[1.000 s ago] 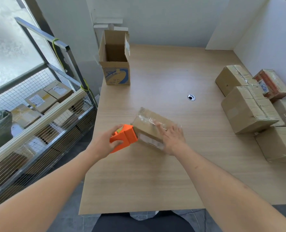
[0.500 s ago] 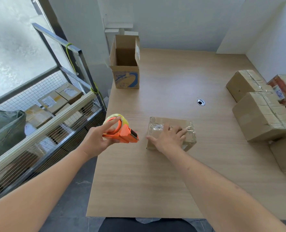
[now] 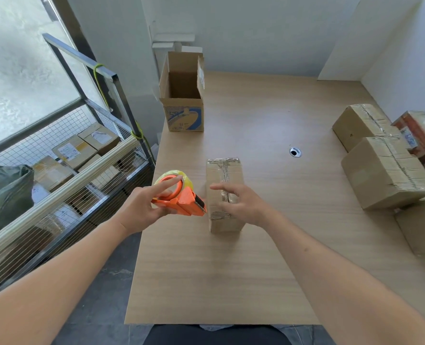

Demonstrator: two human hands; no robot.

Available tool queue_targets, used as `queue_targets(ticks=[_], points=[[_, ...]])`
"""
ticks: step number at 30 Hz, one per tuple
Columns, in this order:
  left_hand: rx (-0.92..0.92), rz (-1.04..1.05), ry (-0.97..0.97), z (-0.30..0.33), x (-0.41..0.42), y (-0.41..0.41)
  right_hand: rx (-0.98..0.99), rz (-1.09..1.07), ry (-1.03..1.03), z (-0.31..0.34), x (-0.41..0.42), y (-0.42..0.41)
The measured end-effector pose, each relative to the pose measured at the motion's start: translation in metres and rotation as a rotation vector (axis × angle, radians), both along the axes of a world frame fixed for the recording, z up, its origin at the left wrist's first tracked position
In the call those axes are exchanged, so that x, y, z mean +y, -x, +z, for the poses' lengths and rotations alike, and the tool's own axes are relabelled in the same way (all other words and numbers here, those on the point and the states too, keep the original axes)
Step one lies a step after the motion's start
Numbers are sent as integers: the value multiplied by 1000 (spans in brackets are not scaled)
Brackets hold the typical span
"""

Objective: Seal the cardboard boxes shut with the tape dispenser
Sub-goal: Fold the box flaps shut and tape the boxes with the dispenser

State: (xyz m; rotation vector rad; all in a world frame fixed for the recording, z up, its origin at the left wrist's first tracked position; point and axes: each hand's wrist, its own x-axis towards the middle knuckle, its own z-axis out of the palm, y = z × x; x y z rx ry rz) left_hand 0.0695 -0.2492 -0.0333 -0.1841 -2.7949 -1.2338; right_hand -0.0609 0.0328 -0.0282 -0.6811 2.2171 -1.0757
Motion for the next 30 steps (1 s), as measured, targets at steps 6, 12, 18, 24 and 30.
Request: queue_targets(ticks=[6, 12, 18, 24, 30], points=[[-4, -36, -11, 8, 7, 2, -81, -95, 281, 5, -16, -14], [-54, -71, -60, 13, 19, 4, -53, -303, 404, 0, -13, -25], [-207, -162, 56, 22, 29, 6, -75, -433, 323, -9, 3, -32], [-285, -192, 127, 28, 25, 4, -66, -649, 238, -21, 41, -33], [-400, -220, 149, 23, 13, 4, -46, -780, 166, -36, 67, -36]])
